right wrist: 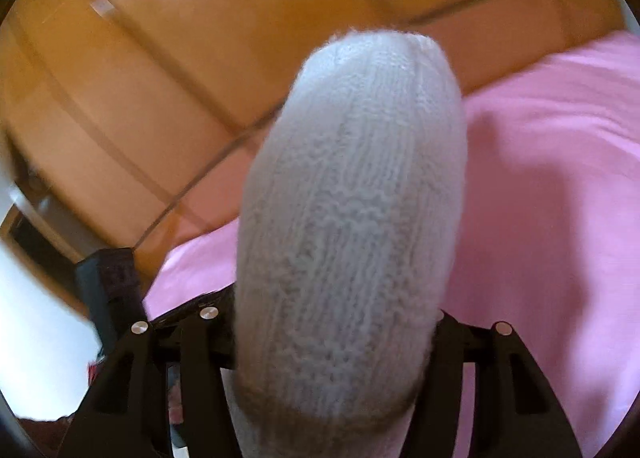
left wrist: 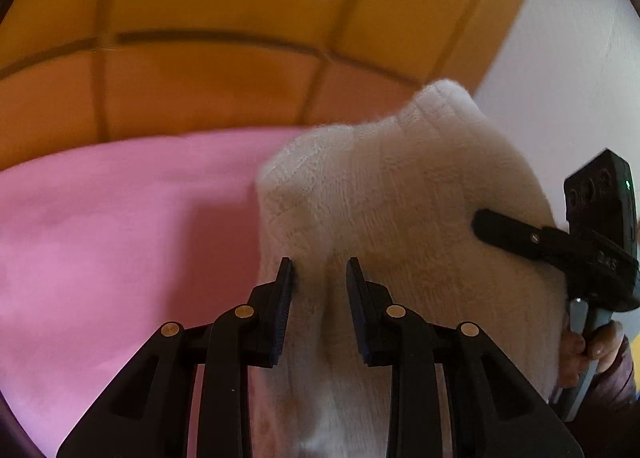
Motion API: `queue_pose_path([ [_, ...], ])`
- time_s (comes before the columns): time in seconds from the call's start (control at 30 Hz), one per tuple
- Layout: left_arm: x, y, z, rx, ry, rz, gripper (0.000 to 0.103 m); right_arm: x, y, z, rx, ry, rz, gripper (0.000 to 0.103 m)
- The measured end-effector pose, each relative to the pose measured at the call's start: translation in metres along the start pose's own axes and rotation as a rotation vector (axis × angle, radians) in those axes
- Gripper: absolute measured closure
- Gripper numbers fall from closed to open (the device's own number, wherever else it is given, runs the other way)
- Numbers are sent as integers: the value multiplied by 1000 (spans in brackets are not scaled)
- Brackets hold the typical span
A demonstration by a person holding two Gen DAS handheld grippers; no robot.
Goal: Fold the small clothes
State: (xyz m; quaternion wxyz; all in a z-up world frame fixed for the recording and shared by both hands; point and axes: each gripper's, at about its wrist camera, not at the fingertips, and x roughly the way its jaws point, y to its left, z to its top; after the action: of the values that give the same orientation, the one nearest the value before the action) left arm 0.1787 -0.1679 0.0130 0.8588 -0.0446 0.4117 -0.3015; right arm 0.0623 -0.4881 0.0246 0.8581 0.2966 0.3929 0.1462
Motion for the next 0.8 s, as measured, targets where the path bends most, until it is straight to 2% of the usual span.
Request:
queue_pose_path([
  [0.07, 37, -21, -5, 63, 85, 112, 76, 1, -31, -8, 79, 19, -59, 31],
  [0.1, 47, -25, -9, 82, 100, 134, 76, 1, -49, -16, 131, 39, -92, 29],
  [0.17, 51, -35, -16, 118, 76, 164, 76, -10, -65, -25, 165, 9, -99, 17],
  [0.23, 46, -41, -17, 153, 57, 210, 76, -31, -63, -26, 140, -57, -142, 15],
  [0.3, 37, -38, -21, 159, 38, 221, 76, -53, -53, -26, 88, -129, -211, 19],
  [0.37, 33, -34, -22, 147, 32, 229, 76, -73, -28, -24, 20, -182, -241, 37],
  [0.47, 39, -33, -16, 131, 26, 253, 76, -68, 2, -16, -74, -171, -284, 55],
  [0.53, 41, -33, -18, 137, 26, 279, 76, -52, 12, -19, -133, -118, -307, 61],
  [0.6, 46, -33, -17, 141, 26, 294, 76, -10, 21, -21, -128, -38, -361, 63],
  [0.63, 47, -31, -18, 135, 28, 308, 76, 7, 24, -26, -151, -31, -398, 62],
  [0.7, 49, -24, -19, 107, 28, 313, 76, 23, 26, -31, -205, -68, -472, 61],
  [0.8, 45, -17, -18, 69, 27, 312, 70, 22, 31, -32, -201, -78, -502, 59],
])
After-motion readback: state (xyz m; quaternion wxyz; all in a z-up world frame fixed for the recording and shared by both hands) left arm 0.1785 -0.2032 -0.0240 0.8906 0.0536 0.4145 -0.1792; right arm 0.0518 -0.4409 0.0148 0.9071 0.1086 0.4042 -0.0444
